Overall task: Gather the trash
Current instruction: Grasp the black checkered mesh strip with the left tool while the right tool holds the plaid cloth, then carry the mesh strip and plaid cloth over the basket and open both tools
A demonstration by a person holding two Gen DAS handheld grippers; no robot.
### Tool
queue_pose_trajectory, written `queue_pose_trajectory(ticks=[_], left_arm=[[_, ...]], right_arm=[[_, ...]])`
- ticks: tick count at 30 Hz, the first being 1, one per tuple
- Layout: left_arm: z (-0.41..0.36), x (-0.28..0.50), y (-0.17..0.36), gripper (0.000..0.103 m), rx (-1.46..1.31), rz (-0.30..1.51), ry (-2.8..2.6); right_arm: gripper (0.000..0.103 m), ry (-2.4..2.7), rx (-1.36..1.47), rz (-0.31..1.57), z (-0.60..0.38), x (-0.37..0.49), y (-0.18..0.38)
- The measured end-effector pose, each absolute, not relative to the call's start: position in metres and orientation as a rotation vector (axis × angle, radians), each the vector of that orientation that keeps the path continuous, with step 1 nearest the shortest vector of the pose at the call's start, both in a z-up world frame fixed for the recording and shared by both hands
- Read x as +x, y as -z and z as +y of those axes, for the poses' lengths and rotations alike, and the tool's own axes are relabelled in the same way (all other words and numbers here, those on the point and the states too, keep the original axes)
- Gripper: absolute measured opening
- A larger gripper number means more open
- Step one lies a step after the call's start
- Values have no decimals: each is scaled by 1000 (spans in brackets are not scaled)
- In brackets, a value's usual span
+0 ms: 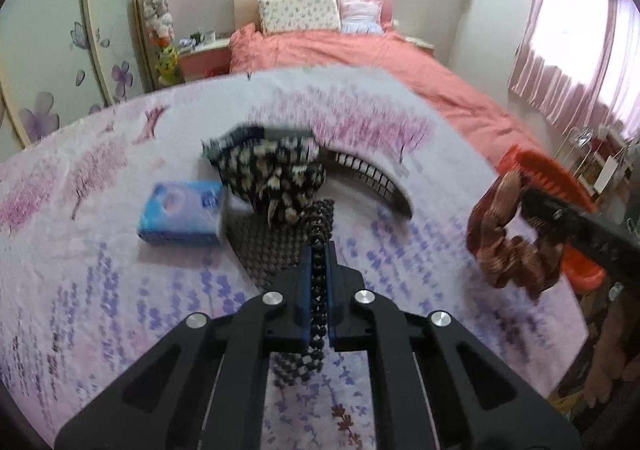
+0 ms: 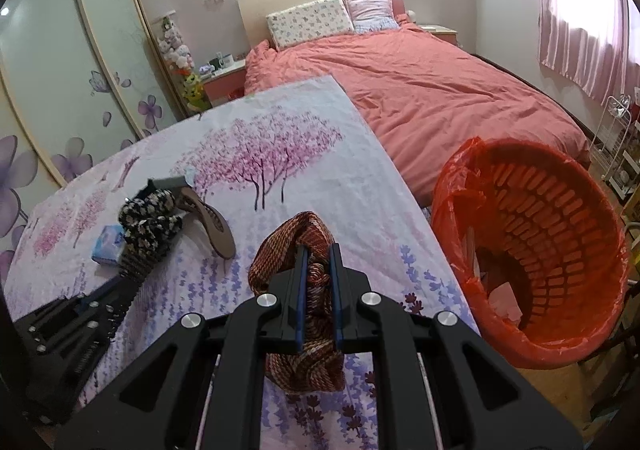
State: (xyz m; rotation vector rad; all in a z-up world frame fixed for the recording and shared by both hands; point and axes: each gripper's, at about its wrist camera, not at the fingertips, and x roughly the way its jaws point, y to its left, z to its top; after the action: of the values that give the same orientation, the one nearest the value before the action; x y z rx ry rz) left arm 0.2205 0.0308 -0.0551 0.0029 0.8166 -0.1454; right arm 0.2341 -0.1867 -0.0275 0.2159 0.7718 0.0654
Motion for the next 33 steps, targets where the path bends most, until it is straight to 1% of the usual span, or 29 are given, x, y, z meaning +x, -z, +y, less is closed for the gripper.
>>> queue_pose_trajectory(ticks=[10,18,24,33], left_arm=[[38,201,-8,7,-56,709,198],[22,188,-48,7,-52,634,236],[-2,184,-65,7,-60,604,287],[-59,181,-74,7,-67,590,411]], right_arm=[[10,-103,253,691,-190,216,-4],[11,-117,291,610,-204,202,-33],[10,-90,324,565,-228,191,-45],[11,29,373,495,-282,178,-51]])
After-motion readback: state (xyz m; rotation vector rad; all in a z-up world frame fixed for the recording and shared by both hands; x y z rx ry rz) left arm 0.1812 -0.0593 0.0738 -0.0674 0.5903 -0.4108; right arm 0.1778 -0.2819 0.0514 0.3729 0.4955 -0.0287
